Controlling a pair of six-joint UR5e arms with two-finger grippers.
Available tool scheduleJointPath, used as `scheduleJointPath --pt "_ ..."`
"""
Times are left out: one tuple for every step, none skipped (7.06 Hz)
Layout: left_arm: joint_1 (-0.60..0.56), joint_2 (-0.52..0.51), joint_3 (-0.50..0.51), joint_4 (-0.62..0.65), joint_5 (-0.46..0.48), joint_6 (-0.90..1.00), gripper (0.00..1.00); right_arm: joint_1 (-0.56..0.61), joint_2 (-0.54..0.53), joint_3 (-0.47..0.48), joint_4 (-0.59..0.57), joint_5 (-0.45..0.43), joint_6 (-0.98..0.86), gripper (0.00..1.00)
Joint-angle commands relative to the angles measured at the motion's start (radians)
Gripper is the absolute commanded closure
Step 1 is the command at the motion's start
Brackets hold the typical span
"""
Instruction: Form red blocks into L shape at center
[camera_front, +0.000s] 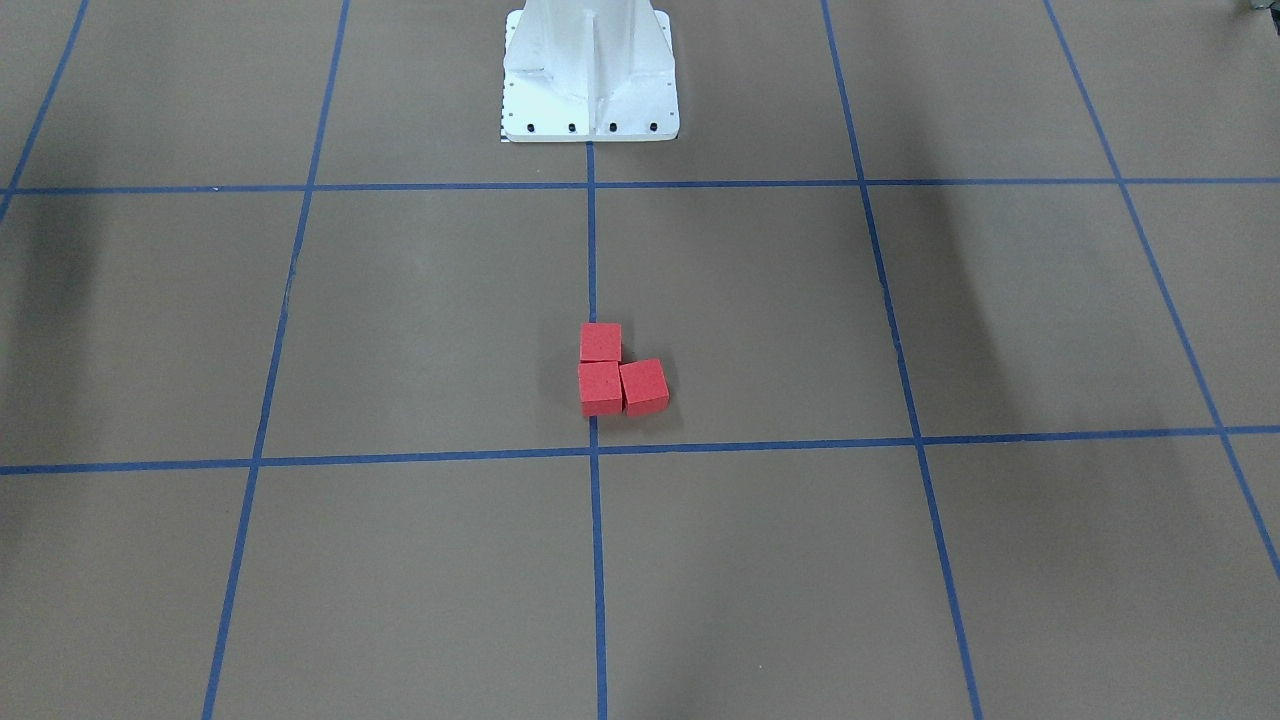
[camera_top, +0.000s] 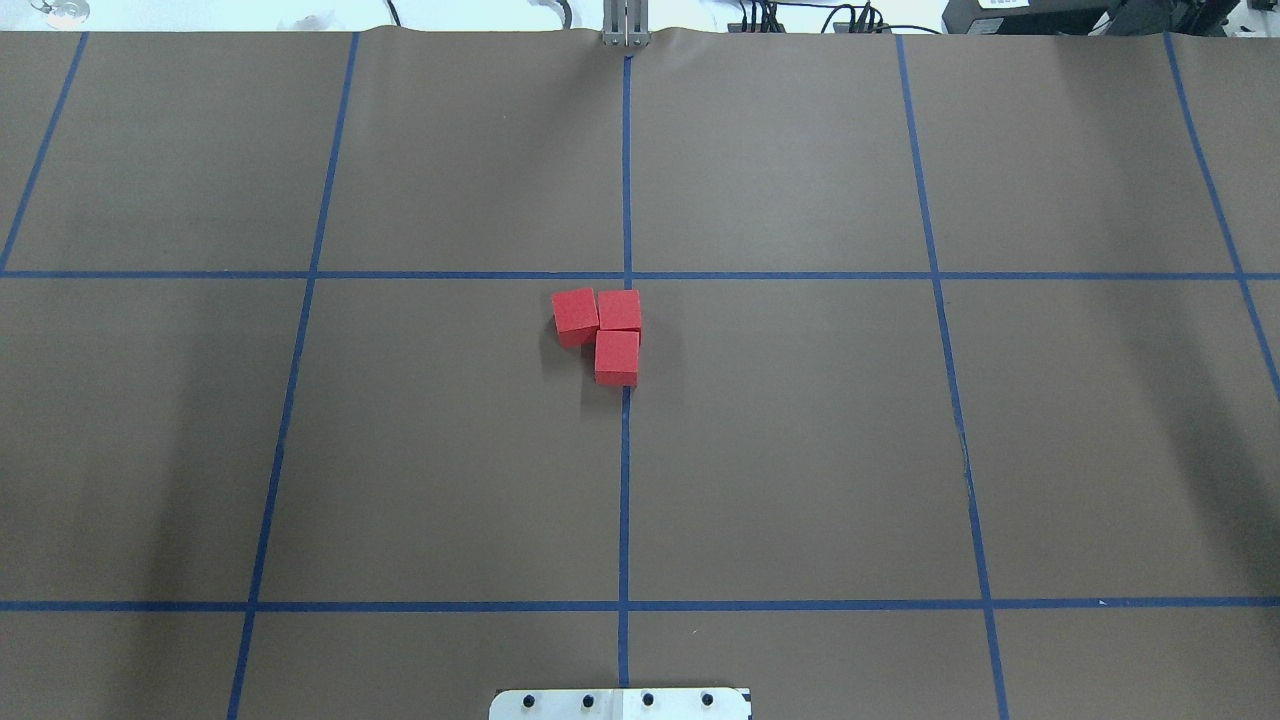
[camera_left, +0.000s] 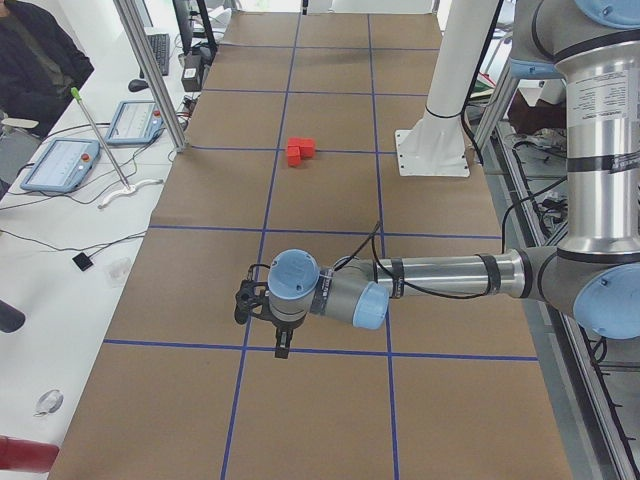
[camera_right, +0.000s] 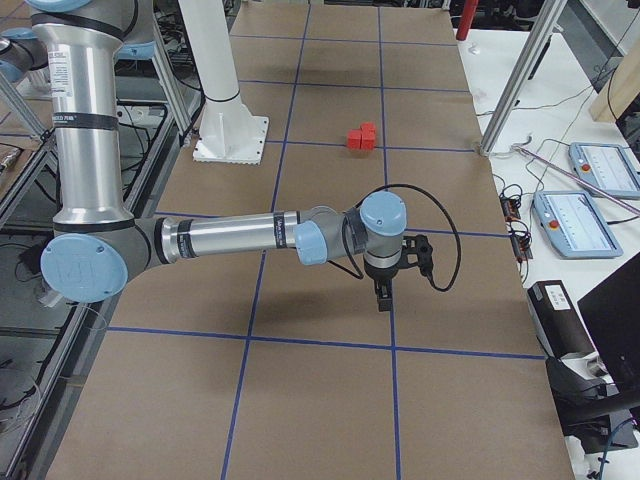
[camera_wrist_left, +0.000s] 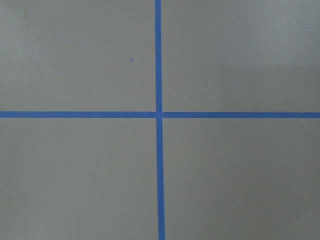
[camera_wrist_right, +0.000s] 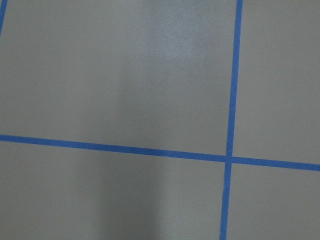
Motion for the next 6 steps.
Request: scheduleJointPath --pt "-0.001 -0.03 0.0 0.022 -0.005 -0.041 0.0 0.009 0.003 -0.003 -0.002 0.011 -0.008 0.0" --pt "-0.001 -0.075 -0.006 0.111 -0.002 -0.09 0.0 0.009 0.02 -0.003 -0.019 0.012 -0.008 0.0" --pt "0.005 -0.105 -0.006 0.171 -0.002 -0.094 0.0 0.009 0.036 -0.002 -0.055 0.015 -0.008 0.0" --pt "0.011 -0.14 -0.007 0.241 0.024 -0.095 0.0 0.015 0.042 0.0 -0.094 0.02 -0.009 0.0" --pt "0.013 -0.137 -0.032 0.259 0.093 -0.095 0.0 0.019 0.037 0.007 -0.099 0.02 -0.009 0.0" --pt "0.013 -0.127 -0.039 0.26 0.125 -0.095 0.0 0.022 0.03 0.018 -0.096 0.017 -0.009 0.0"
